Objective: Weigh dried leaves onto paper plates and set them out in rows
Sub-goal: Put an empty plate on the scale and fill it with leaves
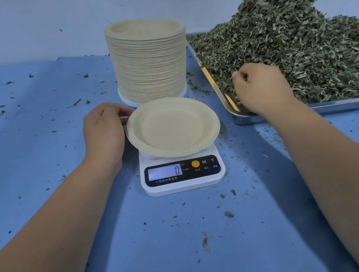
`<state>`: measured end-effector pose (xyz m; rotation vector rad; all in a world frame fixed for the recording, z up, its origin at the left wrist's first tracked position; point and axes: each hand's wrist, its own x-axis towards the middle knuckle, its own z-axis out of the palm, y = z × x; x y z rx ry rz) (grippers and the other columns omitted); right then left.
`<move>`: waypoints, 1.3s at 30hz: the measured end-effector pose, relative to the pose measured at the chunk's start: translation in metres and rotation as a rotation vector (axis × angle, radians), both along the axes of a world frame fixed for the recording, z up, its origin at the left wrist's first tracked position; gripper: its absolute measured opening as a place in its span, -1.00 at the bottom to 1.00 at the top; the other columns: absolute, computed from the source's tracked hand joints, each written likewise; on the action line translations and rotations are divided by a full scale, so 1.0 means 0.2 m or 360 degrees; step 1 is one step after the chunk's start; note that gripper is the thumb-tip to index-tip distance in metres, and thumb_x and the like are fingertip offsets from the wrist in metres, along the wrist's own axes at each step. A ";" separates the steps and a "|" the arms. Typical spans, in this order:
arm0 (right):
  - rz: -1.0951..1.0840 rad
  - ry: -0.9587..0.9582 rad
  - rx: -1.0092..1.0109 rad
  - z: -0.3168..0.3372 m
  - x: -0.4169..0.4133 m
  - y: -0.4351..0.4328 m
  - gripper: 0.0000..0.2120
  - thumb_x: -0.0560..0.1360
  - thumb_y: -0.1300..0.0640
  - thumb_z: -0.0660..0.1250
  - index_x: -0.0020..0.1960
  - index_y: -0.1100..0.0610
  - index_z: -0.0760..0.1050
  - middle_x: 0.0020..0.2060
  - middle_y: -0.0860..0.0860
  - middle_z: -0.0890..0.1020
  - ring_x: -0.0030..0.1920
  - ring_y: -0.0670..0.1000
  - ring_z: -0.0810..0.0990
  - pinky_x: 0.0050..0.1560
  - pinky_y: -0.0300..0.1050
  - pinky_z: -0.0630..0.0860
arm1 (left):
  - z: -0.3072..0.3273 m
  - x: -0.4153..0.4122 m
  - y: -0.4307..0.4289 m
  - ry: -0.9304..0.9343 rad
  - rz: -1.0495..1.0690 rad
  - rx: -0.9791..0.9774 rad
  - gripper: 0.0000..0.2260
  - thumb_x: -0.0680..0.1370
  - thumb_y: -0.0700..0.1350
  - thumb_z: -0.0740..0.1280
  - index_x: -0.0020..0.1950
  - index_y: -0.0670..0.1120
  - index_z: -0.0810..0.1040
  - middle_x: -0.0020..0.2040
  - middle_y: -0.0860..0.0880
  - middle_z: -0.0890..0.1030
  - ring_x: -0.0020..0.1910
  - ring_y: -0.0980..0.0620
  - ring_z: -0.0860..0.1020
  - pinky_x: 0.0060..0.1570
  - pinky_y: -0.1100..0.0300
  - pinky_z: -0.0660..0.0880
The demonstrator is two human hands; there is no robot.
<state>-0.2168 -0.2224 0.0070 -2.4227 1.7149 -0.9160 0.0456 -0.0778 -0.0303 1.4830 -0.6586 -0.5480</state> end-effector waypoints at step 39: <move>0.0697 -0.0388 -0.0031 0.23 0.32 0.32 -0.60 0.66 -0.04 0.19 -0.34 0.01 0.37 -0.48 -0.12 0.39 -0.47 -0.18 0.33 -0.45 -0.30 0.23 | 0.00 0.00 0.00 -0.0052 0.0002 -0.0020 -0.70 0.46 -0.17 0.14 -0.31 -0.04 0.65 -0.19 -0.02 0.72 -0.22 0.08 0.66 -0.31 0.23 0.54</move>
